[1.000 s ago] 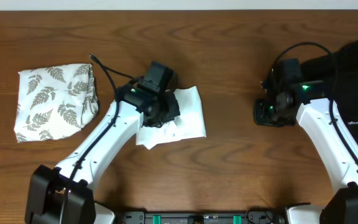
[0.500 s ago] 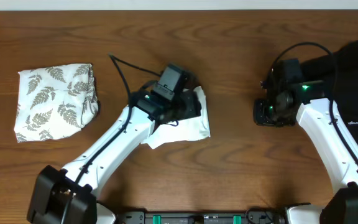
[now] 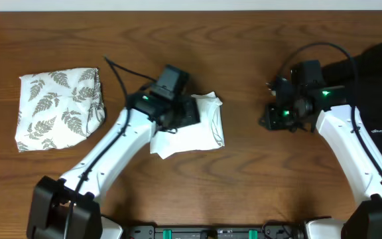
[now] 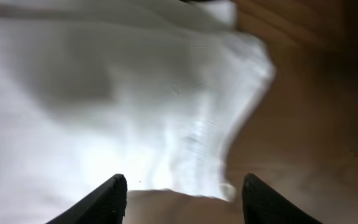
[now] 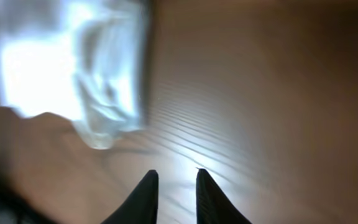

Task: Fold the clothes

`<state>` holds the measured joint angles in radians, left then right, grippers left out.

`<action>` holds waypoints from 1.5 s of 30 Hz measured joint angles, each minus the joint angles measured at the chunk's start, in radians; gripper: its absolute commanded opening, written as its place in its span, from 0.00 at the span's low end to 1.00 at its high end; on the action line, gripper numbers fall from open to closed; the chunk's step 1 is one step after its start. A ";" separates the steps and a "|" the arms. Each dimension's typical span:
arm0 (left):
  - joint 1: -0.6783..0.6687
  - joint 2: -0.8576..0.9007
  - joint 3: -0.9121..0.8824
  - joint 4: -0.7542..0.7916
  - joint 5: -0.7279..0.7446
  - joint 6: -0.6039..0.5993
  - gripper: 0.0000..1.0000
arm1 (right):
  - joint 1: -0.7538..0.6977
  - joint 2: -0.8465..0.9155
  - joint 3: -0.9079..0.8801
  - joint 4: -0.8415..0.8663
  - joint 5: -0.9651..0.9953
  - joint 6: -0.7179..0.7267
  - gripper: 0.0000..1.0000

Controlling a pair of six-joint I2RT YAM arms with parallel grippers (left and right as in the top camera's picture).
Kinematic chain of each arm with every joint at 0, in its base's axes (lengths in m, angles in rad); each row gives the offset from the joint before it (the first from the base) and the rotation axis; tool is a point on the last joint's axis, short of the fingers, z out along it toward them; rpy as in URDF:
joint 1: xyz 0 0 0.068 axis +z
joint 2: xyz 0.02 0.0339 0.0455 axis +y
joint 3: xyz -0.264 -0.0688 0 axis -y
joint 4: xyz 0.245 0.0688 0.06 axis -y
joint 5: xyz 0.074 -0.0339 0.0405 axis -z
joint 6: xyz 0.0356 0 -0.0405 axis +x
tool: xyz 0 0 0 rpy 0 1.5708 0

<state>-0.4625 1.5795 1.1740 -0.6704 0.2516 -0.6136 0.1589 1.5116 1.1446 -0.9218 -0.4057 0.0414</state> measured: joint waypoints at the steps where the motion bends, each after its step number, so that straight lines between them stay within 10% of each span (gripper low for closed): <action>1: 0.017 0.000 0.000 -0.012 -0.008 0.002 0.60 | 0.012 0.000 0.000 0.027 -0.050 -0.026 0.13; 24: 0.116 0.084 0.000 -0.129 -0.216 0.012 0.60 | 0.270 0.422 0.000 0.683 -0.201 0.078 0.10; 45: 0.116 0.138 0.000 -0.162 -0.218 0.032 0.62 | 0.230 0.472 0.004 0.649 -0.121 0.185 0.18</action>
<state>-0.3470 1.7172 1.1744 -0.8322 0.0334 -0.5819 0.3893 1.9831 1.1484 -0.2729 -0.5266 0.2264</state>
